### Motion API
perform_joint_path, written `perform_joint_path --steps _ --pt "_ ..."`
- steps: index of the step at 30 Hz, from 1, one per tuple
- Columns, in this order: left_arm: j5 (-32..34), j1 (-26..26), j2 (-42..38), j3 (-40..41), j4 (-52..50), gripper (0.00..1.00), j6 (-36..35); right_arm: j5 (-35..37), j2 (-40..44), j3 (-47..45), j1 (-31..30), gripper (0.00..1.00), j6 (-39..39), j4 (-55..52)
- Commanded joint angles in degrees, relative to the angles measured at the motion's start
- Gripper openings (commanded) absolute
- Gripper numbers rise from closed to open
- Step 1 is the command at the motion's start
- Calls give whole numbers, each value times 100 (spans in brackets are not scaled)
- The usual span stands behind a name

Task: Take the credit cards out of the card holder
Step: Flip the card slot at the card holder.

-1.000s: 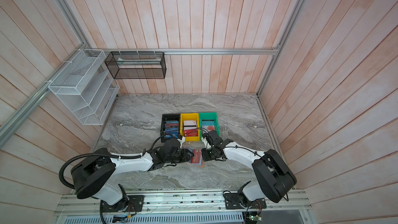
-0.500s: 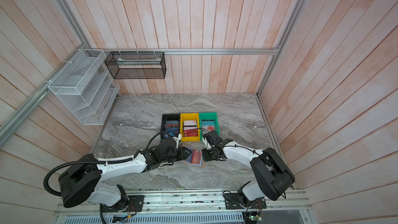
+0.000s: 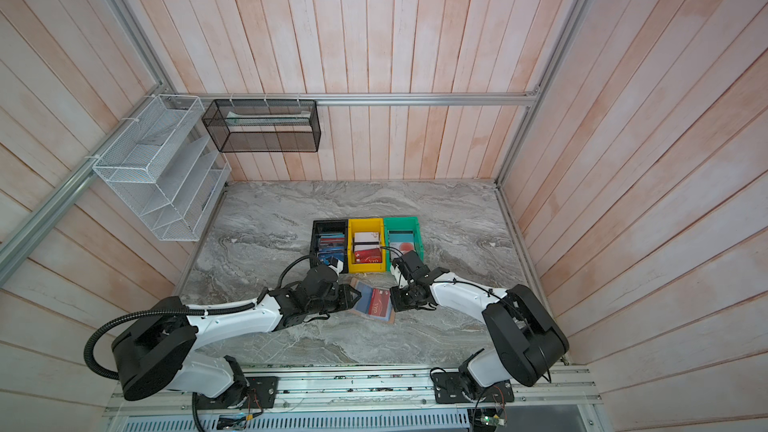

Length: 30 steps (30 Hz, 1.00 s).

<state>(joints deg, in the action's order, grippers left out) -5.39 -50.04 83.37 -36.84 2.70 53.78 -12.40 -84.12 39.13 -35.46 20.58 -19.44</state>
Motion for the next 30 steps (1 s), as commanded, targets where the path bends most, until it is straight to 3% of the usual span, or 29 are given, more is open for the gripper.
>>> perform_joint_path --steps 1,18,30 --pt "229 21 71 -141 -263 37 -157 -16 -242 -143 -10 11 -63 -16" --pt "266 126 -27 -76 -341 37 -234 -30 -296 -118 -10 11 -103 -16" --pt "-230 -14 258 -328 349 37 -115 -51 -394 -161 -8 11 -93 58"
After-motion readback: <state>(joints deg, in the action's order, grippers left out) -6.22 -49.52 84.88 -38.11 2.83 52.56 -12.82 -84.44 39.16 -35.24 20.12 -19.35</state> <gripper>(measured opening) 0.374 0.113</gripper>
